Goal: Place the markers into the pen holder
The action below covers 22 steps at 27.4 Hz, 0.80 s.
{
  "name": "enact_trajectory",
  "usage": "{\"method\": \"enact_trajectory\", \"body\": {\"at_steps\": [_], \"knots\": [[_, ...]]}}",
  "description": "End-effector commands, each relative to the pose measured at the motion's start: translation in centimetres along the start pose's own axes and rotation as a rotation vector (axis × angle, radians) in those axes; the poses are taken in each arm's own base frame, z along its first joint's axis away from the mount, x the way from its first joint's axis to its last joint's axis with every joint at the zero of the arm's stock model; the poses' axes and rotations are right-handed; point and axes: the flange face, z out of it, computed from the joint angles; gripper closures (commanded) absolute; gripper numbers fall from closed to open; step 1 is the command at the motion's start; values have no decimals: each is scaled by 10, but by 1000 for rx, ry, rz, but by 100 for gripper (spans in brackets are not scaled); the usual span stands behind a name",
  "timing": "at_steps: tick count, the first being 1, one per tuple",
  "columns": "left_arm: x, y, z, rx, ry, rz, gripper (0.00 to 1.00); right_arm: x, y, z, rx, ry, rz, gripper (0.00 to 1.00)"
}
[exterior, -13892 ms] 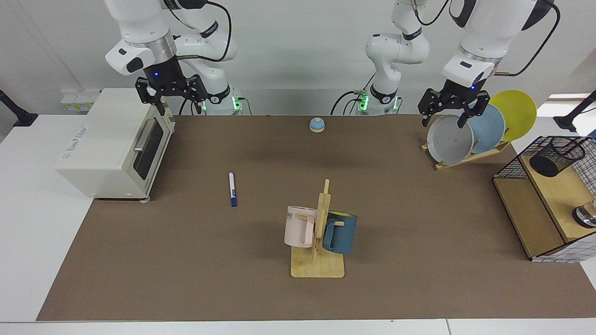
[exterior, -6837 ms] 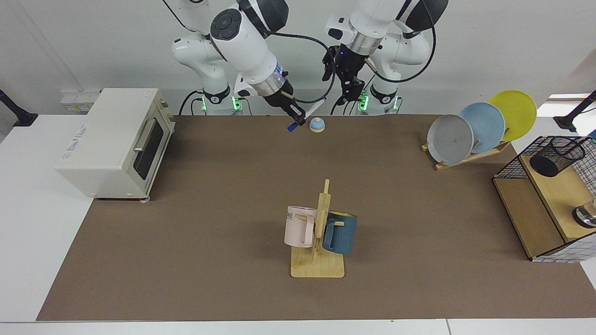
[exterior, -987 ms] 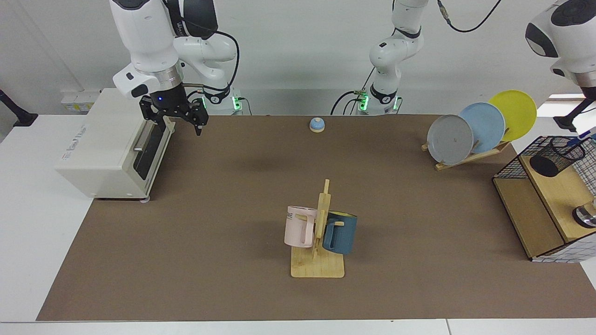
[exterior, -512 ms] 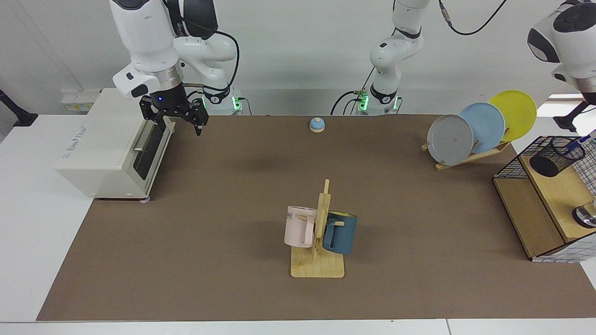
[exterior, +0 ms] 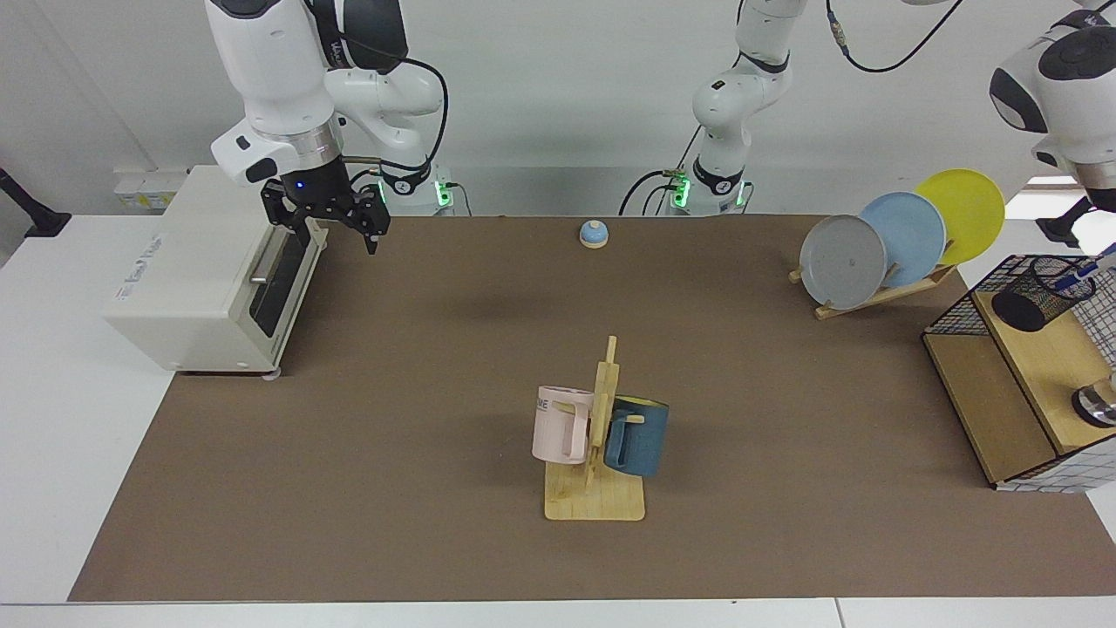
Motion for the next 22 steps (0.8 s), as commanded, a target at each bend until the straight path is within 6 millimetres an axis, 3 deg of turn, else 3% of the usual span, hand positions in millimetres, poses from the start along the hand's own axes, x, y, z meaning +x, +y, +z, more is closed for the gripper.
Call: {"method": "enact_trajectory", "body": {"at_steps": [1, 5, 9, 14, 19, 22], "knots": [[-13, 2, -19, -10, -18, -10, 0, -2, 4, -2, 5, 1, -14, 0], [-14, -9, -43, -7, 32, -72, 0, -2, 4, -3, 5, 2, -14, 0], [-19, -4, -61, -37, 136, -241, 0, -2, 4, -3, 4, 1, -15, 0], [14, -37, -103, -55, 193, -401, 0, -2, 5, -3, 5, 2, -14, 0], [44, -43, -116, -143, 364, -642, 0, -2, 5, -3, 4, 1, -14, 0], [50, -47, -119, -162, 396, -738, 0, -2, 5, -3, 4, 1, -14, 0]]}}
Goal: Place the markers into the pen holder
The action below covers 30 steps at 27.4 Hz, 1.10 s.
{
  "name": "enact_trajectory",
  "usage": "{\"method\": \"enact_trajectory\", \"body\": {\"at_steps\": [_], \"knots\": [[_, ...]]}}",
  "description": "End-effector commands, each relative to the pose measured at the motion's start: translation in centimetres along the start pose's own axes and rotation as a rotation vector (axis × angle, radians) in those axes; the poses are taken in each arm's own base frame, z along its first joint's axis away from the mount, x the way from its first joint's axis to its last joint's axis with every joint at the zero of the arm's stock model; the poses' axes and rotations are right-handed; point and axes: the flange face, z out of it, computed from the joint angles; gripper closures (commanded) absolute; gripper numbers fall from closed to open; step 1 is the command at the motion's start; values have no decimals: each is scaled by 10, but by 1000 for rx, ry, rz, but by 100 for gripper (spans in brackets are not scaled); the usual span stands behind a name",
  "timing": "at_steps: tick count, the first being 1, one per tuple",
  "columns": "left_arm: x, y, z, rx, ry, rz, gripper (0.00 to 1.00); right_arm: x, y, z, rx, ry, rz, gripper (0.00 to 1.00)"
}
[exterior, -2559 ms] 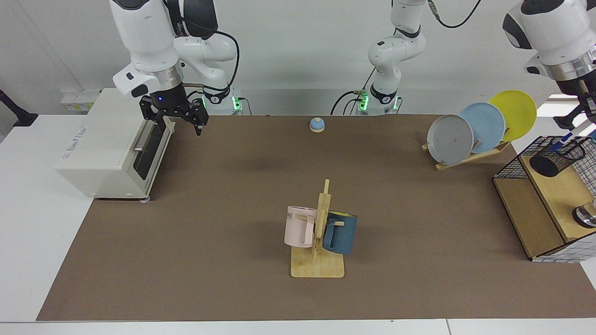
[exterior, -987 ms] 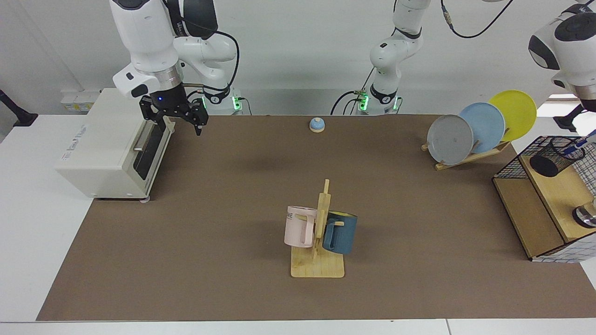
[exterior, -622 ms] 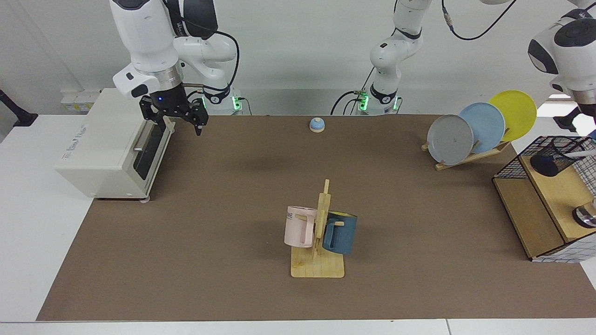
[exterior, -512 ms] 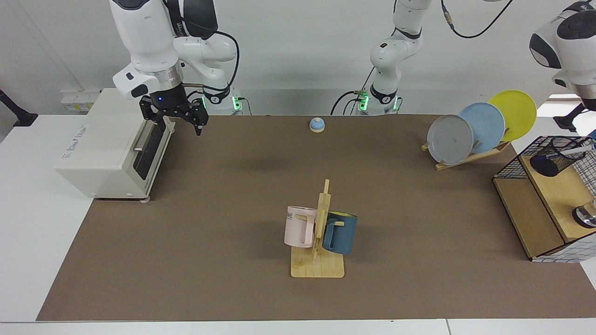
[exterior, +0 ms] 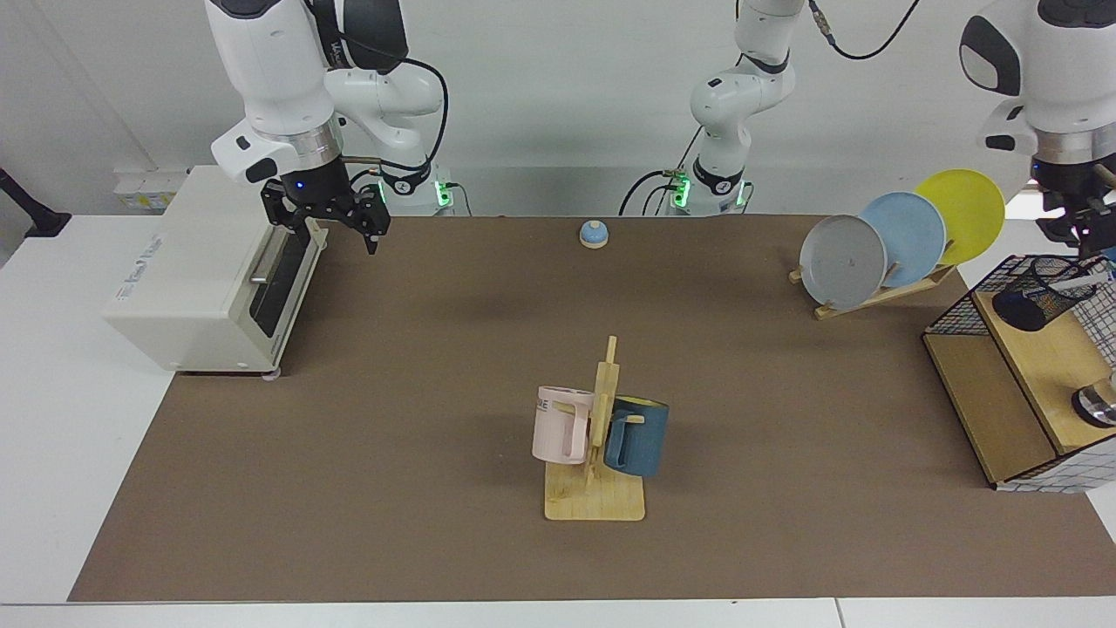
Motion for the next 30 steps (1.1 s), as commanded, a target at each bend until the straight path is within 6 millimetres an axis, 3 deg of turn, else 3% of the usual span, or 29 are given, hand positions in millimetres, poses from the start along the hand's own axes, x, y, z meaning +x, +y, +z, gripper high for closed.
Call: {"method": "enact_trajectory", "body": {"at_steps": [1, 6, 18, 26, 30], "knots": [[6, 9, -1, -52, 84, -208, 0, -2, 5, -2, 3, -1, -14, 0], [-13, 20, 14, -156, 209, -683, 0, -2, 5, -3, 4, 1, -12, 0], [21, 17, 3, -306, 253, -1315, 0, -2, 5, -3, 4, 1, -12, 0], [82, 10, -29, -376, 276, -1579, 0, -2, 5, -2, 4, -1, -12, 0], [98, 9, -37, -400, 284, -1629, 0, -2, 5, -3, 4, 1, -12, 0]]}}
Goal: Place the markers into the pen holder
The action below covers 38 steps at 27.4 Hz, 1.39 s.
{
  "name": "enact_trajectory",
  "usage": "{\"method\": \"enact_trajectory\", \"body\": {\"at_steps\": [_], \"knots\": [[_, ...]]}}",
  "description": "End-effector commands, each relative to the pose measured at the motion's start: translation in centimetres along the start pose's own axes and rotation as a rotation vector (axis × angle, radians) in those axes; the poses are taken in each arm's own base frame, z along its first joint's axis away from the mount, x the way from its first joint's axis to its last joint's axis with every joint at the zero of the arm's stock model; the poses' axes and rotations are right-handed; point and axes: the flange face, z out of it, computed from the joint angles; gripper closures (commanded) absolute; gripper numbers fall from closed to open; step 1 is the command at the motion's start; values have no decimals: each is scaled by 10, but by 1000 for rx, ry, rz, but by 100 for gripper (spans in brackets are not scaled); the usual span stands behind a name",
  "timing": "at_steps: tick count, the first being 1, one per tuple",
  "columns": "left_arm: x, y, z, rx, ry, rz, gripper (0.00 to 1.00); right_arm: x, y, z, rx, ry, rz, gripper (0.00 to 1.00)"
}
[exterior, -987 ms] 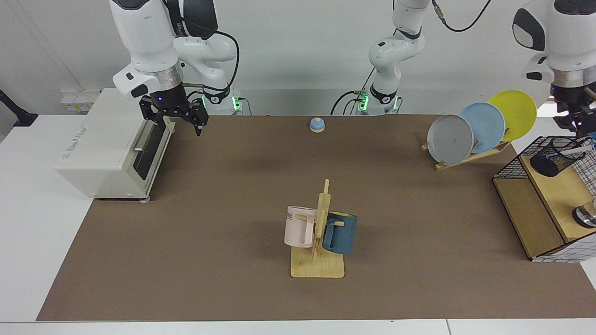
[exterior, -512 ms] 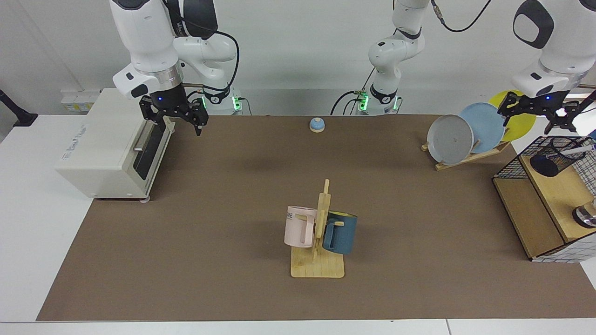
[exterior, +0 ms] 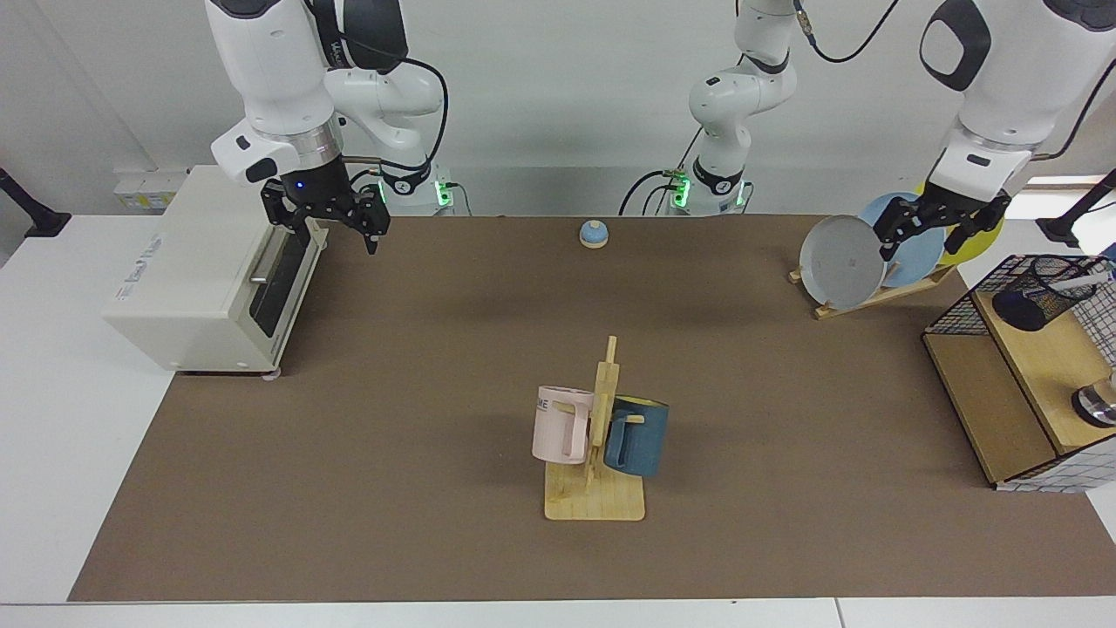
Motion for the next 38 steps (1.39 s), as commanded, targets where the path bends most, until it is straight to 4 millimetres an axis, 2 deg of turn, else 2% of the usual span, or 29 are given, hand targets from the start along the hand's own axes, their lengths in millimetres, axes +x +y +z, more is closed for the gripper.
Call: {"method": "enact_trajectory", "body": {"at_steps": [1, 8, 15, 17, 21, 24, 28, 35, 38], "knots": [[-5, 21, -4, -44, -4, -86, 0, -2, 4, -3, 4, 1, -14, 0], [-8, 34, -9, -83, -16, -188, 0, -2, 5, -3, 5, 2, -14, 0], [-12, 41, -10, -80, -30, -194, 0, -2, 4, -2, 4, -1, -15, 0], [-13, 32, -10, -77, -40, -208, 0, -2, 4, -3, 5, 2, -14, 0], [-14, 32, -10, -79, -43, -209, 0, -2, 5, -2, 4, -1, -14, 0], [-17, 44, -14, -79, -37, -186, 0, -2, 5, -3, 4, 1, -12, 0], [-22, 48, -21, -79, -40, -177, 0, -2, 5, -3, 5, 2, -14, 0], [-25, 33, -26, -87, -28, -190, 0, -2, 4, -3, 4, 1, -14, 0], [-23, 17, -25, -87, -22, -201, 0, -2, 4, -2, 3, 0, -15, 0]]}}
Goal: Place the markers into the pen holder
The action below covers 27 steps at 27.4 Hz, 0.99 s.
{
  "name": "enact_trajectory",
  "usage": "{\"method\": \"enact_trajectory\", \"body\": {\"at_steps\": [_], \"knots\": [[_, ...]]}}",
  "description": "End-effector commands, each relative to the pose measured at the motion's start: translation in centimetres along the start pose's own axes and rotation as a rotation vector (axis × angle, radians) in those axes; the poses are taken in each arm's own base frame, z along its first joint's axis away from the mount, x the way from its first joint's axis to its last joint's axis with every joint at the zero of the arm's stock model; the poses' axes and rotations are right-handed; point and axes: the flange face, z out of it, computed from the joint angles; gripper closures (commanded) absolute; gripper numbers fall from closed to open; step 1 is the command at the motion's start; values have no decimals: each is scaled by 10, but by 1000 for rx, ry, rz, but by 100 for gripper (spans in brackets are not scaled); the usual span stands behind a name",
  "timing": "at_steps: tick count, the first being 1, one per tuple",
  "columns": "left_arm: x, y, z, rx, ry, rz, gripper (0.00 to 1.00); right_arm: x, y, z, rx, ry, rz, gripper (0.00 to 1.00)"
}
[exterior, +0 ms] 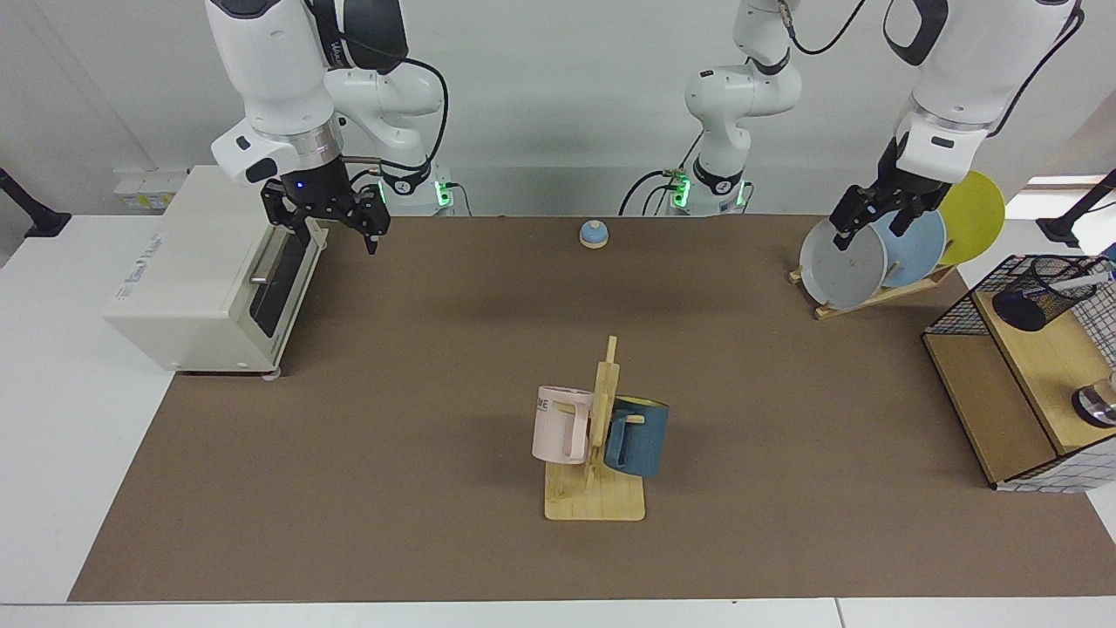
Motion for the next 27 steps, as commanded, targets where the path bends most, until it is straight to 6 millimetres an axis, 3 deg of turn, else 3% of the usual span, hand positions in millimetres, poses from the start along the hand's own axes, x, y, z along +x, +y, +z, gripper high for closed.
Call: {"method": "enact_trajectory", "body": {"at_steps": [1, 8, 27], "knots": [[-1, -24, -3, -14, -3, -9, 0, -2, 5, -3, 3, 1, -14, 0], [0, -34, -3, -14, -6, 57, 0, -2, 4, -3, 3, 1, -15, 0], [-3, -19, -5, -15, -1, 157, 0, -2, 4, -3, 3, 1, -15, 0]]}}
